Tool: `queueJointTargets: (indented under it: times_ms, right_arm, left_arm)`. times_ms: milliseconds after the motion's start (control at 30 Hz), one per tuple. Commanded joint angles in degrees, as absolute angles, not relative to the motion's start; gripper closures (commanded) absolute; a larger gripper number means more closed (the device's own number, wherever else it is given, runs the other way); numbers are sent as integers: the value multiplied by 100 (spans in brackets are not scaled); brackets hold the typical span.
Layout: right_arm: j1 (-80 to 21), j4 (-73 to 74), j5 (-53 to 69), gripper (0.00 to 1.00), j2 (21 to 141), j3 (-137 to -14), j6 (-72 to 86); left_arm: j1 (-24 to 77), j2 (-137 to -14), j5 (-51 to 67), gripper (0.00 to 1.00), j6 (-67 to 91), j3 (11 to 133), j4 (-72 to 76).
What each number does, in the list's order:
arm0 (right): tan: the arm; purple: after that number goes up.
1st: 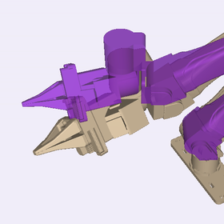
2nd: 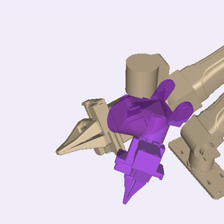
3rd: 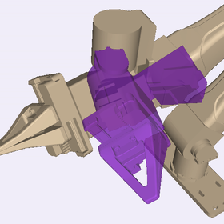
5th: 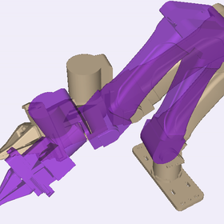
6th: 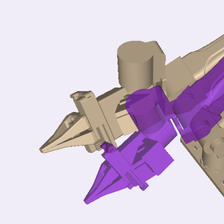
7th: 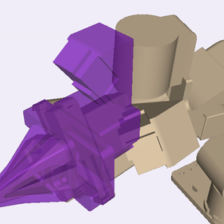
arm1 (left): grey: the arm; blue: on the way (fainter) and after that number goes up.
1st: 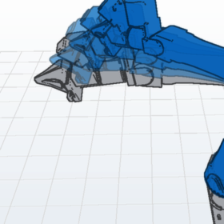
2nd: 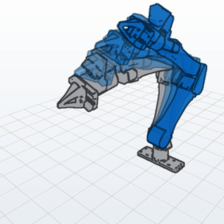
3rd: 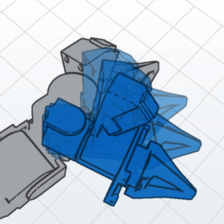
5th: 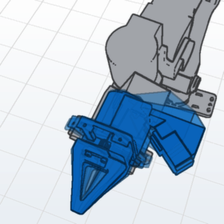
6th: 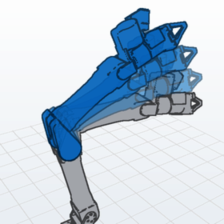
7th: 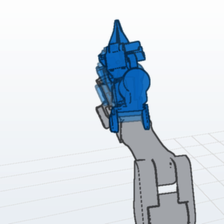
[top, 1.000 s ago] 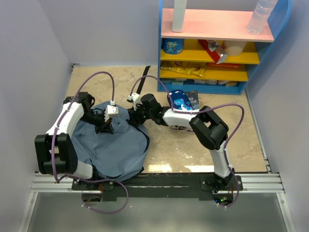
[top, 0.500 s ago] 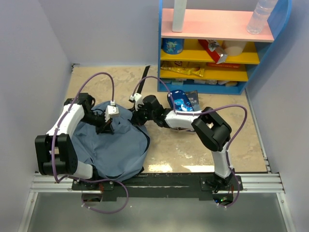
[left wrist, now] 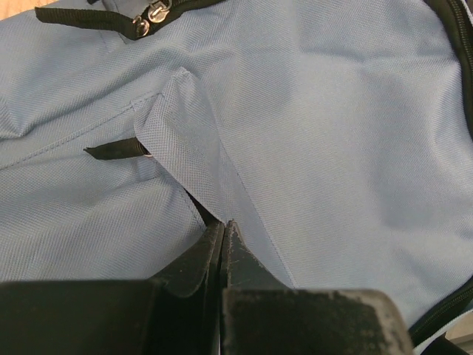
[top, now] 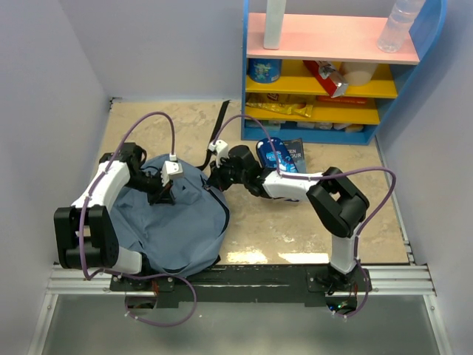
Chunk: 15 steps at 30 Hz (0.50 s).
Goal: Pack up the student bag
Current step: Unzip the student bag at the center of the board.
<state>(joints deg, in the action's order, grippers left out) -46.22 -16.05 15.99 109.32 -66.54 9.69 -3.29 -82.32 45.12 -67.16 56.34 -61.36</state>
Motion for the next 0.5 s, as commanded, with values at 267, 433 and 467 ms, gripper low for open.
queueJointTargets:
  times_ms: [267, 433, 467]
  right_arm:
    - [-4570, -2057, 1617, 100, 10477, -6346, 1257]
    - [-4553, -2144, 1713, 100, 10424, -6337, 1362]
    - [-4553, -2153, 1731, 100, 10415, -6346, 1397]
  left_arm:
    - [-308, -8024, 4702, 60, -5803, 5941, -5230]
    - [-45, -8375, 5001, 31, -5116, 6714, -4476]
    - [104, -8602, 4984, 27, -4985, 6819, -4395]
